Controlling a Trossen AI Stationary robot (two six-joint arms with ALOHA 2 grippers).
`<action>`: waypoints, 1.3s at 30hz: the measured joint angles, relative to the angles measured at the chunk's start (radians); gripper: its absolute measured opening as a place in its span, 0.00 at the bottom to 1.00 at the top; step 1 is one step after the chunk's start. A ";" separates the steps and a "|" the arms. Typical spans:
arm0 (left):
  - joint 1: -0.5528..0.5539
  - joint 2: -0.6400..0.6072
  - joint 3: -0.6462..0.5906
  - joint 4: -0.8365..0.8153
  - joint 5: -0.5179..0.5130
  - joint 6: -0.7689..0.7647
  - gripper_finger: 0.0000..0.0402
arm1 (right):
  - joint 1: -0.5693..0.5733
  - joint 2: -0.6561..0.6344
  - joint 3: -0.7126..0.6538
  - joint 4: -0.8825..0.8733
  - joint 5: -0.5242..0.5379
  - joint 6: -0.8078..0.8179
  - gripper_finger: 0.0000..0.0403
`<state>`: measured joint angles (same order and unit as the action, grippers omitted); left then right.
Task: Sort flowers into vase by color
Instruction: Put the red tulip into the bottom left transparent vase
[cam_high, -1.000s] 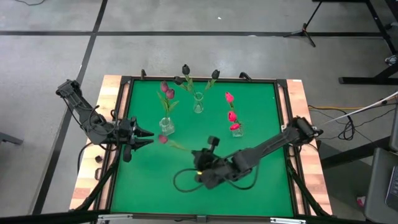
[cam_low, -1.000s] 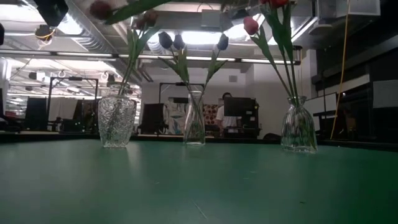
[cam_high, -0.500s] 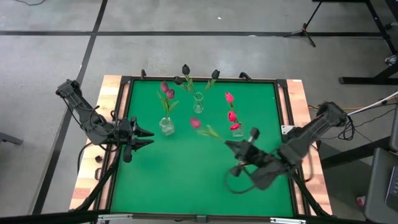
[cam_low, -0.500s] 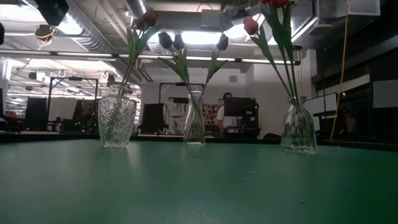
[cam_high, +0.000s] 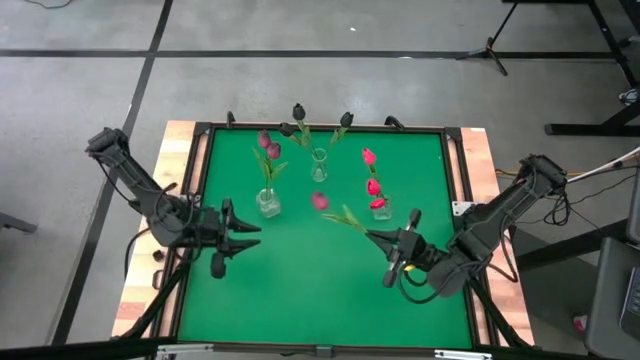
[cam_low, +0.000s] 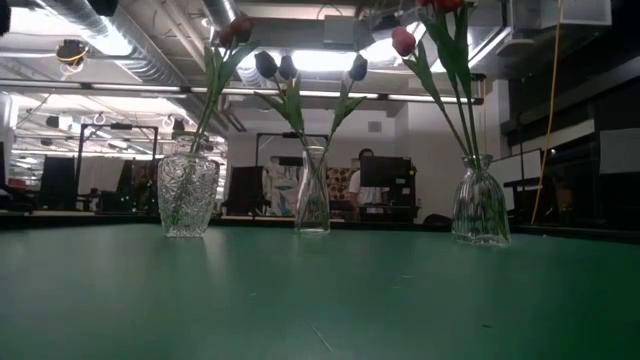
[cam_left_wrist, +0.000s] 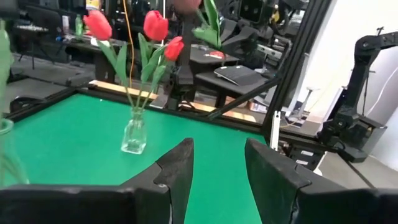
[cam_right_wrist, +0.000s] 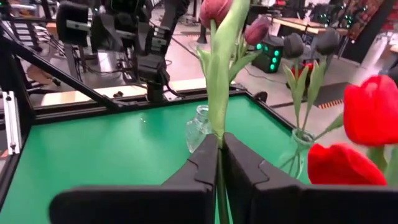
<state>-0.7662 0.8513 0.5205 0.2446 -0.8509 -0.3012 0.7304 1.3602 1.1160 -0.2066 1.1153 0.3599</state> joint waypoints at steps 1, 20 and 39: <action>0.000 0.018 0.000 0.021 -0.001 0.007 0.35 | 0.002 0.000 0.000 0.021 -0.004 -0.017 0.05; 0.175 0.312 0.000 0.468 0.217 0.129 0.35 | -0.160 -0.024 -0.169 0.735 -0.475 -0.444 0.05; 0.271 0.531 0.000 0.873 0.421 0.129 0.35 | -0.223 0.082 -0.213 1.017 -0.685 -0.491 0.05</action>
<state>-0.4950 1.3827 0.5201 1.1179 -0.4296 -0.1726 0.5077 1.4422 0.9028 0.8109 0.4304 -0.1307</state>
